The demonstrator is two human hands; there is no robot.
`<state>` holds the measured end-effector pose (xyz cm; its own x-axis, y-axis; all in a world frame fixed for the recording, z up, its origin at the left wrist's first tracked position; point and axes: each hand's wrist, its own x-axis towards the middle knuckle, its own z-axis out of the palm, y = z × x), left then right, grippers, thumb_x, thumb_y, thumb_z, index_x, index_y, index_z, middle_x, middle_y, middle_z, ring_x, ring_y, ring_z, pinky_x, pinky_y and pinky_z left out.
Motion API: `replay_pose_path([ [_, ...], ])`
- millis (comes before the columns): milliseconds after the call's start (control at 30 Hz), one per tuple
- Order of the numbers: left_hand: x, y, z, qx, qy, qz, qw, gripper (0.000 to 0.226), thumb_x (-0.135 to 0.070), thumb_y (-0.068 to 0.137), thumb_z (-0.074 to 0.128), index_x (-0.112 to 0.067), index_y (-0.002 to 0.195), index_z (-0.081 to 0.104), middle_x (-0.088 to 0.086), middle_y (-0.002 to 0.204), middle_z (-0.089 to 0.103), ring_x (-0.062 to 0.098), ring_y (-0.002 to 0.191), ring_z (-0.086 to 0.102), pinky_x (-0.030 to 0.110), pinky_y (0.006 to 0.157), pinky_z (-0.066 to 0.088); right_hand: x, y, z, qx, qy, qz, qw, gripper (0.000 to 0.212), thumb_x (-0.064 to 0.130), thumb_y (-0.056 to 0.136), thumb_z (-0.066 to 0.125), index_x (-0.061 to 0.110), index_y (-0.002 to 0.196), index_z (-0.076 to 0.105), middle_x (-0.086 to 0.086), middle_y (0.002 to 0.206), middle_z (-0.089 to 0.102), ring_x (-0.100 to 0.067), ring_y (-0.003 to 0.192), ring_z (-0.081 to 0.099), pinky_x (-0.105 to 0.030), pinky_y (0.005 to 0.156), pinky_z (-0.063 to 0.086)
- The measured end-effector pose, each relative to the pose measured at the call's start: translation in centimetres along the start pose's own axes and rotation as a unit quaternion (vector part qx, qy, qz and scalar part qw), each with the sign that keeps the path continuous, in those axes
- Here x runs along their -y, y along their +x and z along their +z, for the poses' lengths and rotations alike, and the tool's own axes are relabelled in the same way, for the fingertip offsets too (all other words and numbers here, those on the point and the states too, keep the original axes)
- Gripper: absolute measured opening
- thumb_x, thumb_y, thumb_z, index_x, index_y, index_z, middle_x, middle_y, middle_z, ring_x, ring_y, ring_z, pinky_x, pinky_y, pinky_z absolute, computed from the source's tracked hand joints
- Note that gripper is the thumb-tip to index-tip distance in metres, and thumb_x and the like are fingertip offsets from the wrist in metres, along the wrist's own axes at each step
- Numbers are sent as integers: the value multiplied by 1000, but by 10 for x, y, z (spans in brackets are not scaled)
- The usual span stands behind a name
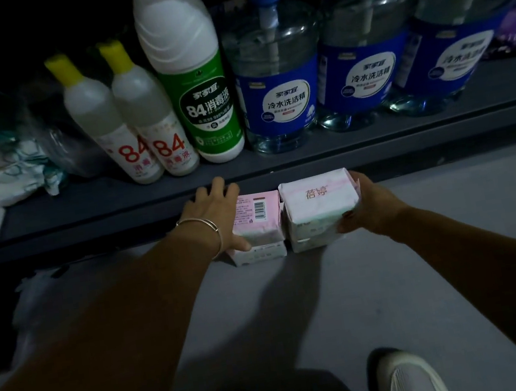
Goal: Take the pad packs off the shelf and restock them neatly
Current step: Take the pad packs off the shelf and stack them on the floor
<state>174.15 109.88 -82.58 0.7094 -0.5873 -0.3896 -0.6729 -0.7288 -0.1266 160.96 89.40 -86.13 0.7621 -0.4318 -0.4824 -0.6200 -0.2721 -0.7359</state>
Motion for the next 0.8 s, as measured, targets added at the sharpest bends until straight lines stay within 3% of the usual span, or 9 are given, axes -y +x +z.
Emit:
replay_pose_path([
  [300,-6,-18,-55,-51,6,59,997,88,-58,72,69,-17,139,30,7,138,32,27,125,35,40,102,37,52,-32,-29,11,-77,-35,996,85,-1,75,72,19,145,27,-12,142,42,-32,130,41,-43,102,41],
  [400,-9,-34,-91,-75,2,84,994,77,-54,79,64,-17,138,32,8,138,36,26,125,36,37,102,38,81,-50,-41,9,-113,-82,990,64,2,80,67,17,137,40,-8,134,50,-27,123,48,-36,101,41],
  [567,-10,-67,-164,-117,-41,99,987,54,-38,85,64,-14,129,41,9,129,46,26,115,49,32,93,42,143,-89,-76,-58,-224,-199,952,46,5,87,61,11,131,50,-11,125,58,-24,111,57,-29,95,47],
  [800,13,-105,-274,-221,-62,115,967,37,-36,89,58,-19,121,47,2,121,51,23,104,55,32,88,45,263,-137,-137,-166,-240,-295,910,39,9,82,68,7,120,60,-12,111,66,-26,104,61,-35,93,48],
])
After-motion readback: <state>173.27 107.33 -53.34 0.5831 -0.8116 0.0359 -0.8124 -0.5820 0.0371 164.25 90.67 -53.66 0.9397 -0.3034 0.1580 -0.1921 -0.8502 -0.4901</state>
